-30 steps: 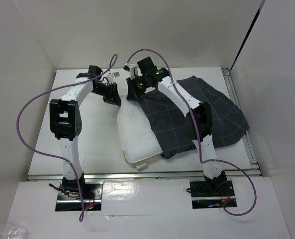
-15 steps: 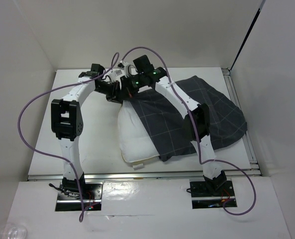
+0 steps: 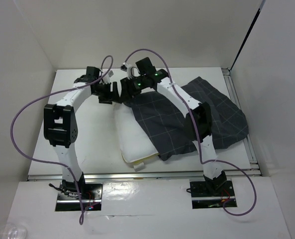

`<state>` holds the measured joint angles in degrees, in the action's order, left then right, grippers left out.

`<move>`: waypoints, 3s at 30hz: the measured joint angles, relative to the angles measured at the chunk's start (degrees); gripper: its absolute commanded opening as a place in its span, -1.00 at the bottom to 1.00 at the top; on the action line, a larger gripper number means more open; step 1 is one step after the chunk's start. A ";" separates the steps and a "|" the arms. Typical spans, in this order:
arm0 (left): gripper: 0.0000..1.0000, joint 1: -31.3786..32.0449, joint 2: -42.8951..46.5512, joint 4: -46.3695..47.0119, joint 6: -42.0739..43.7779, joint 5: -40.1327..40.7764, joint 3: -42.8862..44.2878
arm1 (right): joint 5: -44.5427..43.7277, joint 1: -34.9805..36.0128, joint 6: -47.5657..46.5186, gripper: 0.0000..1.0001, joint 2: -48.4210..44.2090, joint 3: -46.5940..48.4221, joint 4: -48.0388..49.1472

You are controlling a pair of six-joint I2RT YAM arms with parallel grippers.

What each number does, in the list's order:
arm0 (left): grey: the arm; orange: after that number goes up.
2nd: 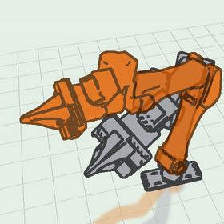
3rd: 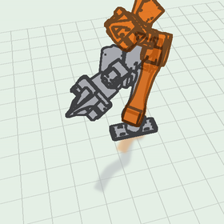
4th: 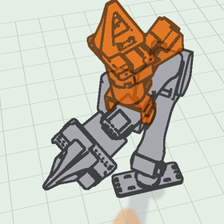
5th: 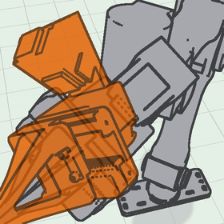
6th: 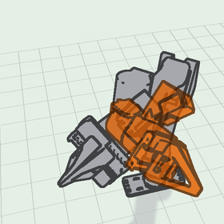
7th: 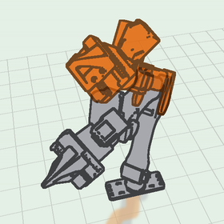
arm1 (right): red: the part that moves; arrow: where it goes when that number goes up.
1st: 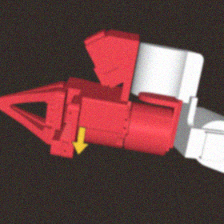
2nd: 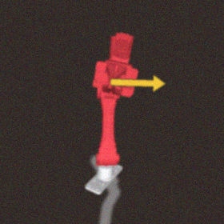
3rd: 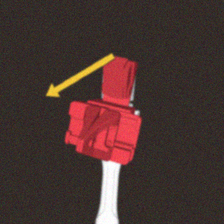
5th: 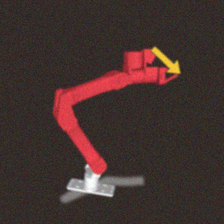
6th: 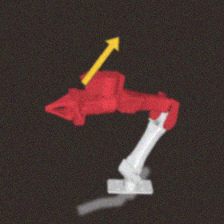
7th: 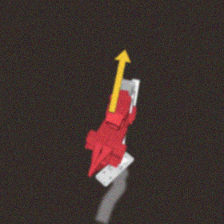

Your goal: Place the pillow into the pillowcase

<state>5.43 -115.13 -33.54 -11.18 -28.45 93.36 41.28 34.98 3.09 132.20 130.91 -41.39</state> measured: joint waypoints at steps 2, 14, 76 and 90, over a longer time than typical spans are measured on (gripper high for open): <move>0.62 -1.16 3.15 1.46 -0.76 4.11 -2.43 | -1.84 -1.31 0.00 0.21 -2.67 -4.02 0.92; 0.67 1.33 26.58 -3.26 20.79 11.19 -9.01 | -13.97 -14.23 -13.81 0.17 -37.79 -35.95 6.99; -1.00 37.29 23.32 26.64 50.64 12.37 -38.95 | -17.57 -8.70 -19.93 0.45 -56.28 -60.94 -0.85; -1.00 13.22 1.62 3.87 22.01 -5.57 2.14 | -26.75 -7.54 -12.37 0.39 -60.67 -63.19 1.92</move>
<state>18.65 -113.51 -29.67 10.83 -34.02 95.50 14.52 27.44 -9.28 71.53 67.72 -39.46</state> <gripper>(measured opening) 0.070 0.716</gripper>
